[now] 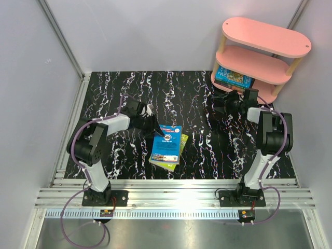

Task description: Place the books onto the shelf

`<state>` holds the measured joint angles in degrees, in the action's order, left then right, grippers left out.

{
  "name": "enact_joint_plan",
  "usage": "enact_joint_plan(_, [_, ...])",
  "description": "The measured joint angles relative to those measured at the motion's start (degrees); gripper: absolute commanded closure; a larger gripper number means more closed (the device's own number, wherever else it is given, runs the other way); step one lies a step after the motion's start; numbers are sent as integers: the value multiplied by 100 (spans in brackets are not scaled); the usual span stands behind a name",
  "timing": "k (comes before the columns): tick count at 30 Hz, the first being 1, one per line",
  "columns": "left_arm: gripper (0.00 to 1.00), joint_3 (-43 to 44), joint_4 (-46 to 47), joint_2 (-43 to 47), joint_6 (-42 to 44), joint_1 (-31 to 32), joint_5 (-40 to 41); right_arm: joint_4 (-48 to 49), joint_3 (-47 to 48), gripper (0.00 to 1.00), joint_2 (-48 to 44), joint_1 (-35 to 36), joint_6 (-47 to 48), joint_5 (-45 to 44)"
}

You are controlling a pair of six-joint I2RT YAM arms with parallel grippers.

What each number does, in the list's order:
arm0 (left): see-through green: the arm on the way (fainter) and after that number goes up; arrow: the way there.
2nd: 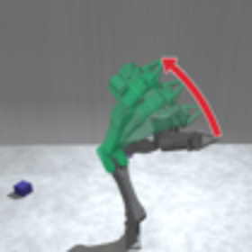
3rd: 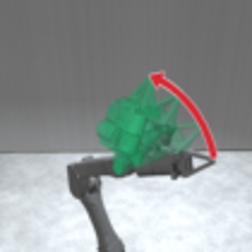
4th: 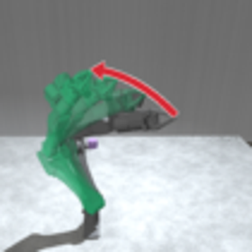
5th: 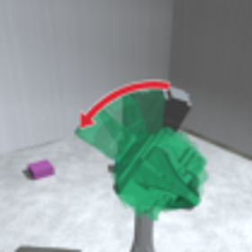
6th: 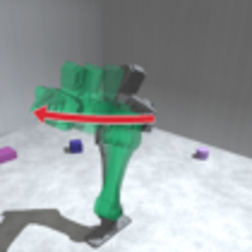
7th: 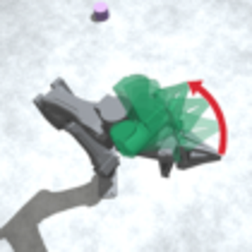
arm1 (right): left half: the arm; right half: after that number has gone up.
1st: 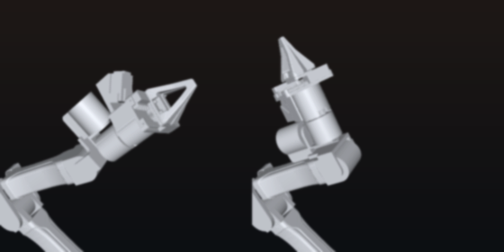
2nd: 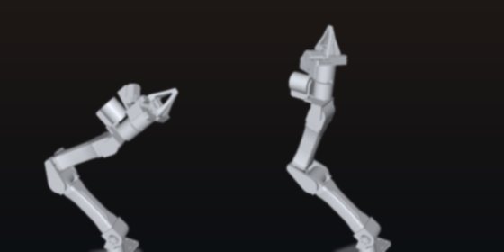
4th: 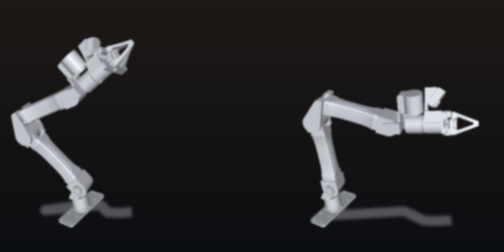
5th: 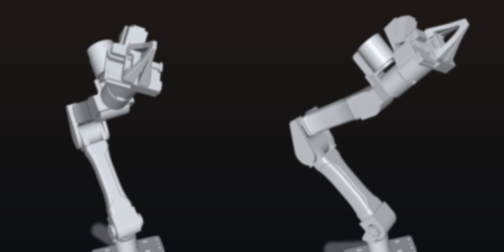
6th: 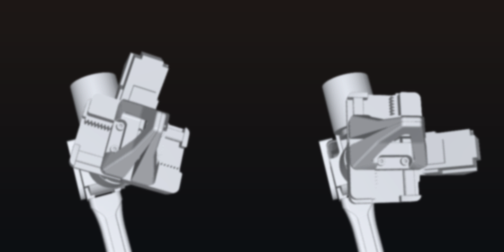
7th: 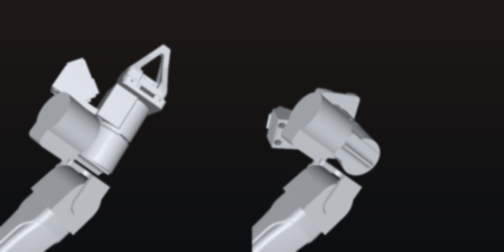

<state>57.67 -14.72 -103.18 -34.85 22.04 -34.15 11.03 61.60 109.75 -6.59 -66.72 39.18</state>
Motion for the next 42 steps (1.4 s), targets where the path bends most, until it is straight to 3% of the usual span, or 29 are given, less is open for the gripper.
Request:
enact_joint_plan(2, [88, 15, 136, 0, -9, 0, -173, -90, -74, 30, -87, 0, 52, 31])
enact_joint_plan(3, [100, 44, 168, 0, 9, 0, -243, -138, -105, 30, -129, 2, 76, 57])
enact_joint_plan(9, [100, 260, 2, -4, 208, 11, -278, -422, -144, 17, -343, 271, 295, 308])
enact_joint_plan(18, [100, 1088, -146, -118, 264, 26, -363, -1290, 385, 14, -452, 1635, 1228, 999])
enact_joint_plan(33, [100, 1934, -20, -184, -118, 26, -848, -2330, 385, 13, -734, 1650, 2090, 896])
enact_joint_plan(37, [100, 2081, 111, -367, -308, 26, -903, -2216, 385, 21, -817, 1786, 2072, 1023])
enact_joint_plan(38, [100, 2114, 166, -424, -358, 26, -918, -2142, 376, 26, -837, 1821, 2063, 1043])
enact_joint_plan(39, [100, 2129, 216, -468, -422, 26, -942, -2083, 358, 37, -846, 1829, 2061, 1049])
enact_joint_plan(42, [100, 2190, 299, -546, -636, -50, -1032, -1895, 262, 51, -852, 1814, 1987, 1062])
